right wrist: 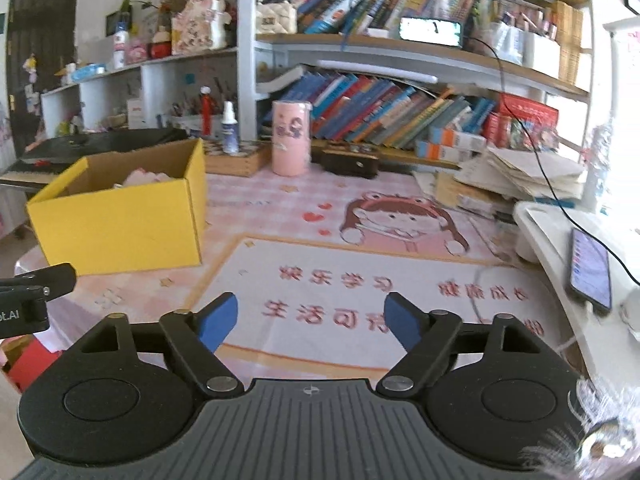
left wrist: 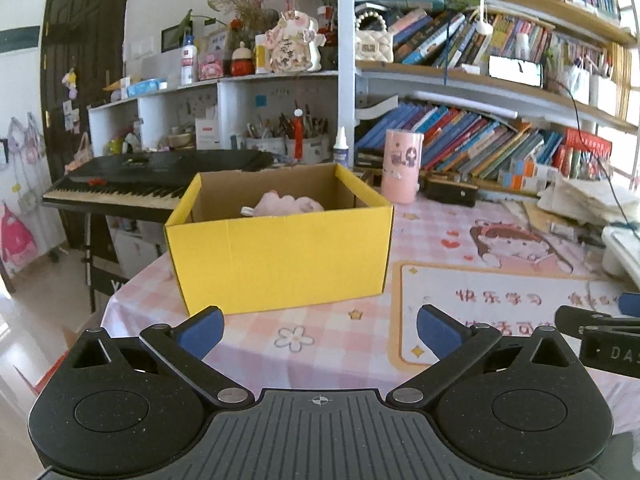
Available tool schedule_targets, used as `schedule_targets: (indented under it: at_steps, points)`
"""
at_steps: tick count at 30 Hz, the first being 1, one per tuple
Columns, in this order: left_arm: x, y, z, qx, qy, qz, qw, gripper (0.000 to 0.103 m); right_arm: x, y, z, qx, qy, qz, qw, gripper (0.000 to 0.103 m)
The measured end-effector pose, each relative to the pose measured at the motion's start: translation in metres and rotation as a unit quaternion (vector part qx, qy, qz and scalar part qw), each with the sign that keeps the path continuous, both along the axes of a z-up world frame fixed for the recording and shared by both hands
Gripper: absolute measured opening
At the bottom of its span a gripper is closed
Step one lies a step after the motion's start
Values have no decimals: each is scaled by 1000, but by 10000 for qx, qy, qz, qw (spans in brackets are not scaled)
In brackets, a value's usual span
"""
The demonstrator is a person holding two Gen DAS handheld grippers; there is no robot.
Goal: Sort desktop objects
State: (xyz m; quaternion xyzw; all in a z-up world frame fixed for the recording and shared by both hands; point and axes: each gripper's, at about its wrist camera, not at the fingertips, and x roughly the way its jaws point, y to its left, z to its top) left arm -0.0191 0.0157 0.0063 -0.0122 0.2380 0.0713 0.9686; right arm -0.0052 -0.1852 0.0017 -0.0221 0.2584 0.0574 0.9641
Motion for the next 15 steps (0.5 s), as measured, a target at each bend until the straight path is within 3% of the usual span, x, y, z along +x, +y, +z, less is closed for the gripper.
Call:
schedule_targets:
  at_steps: [13, 15]
  points:
    - [3, -22, -8, 89, 257, -264, 9993, 103, -11, -25, -11, -32, 222, -520, 9984, 92]
    - [5, -24, -11, 98, 366, -323, 9988, 103, -12, -29, -12, -5, 265, -602, 9978, 99]
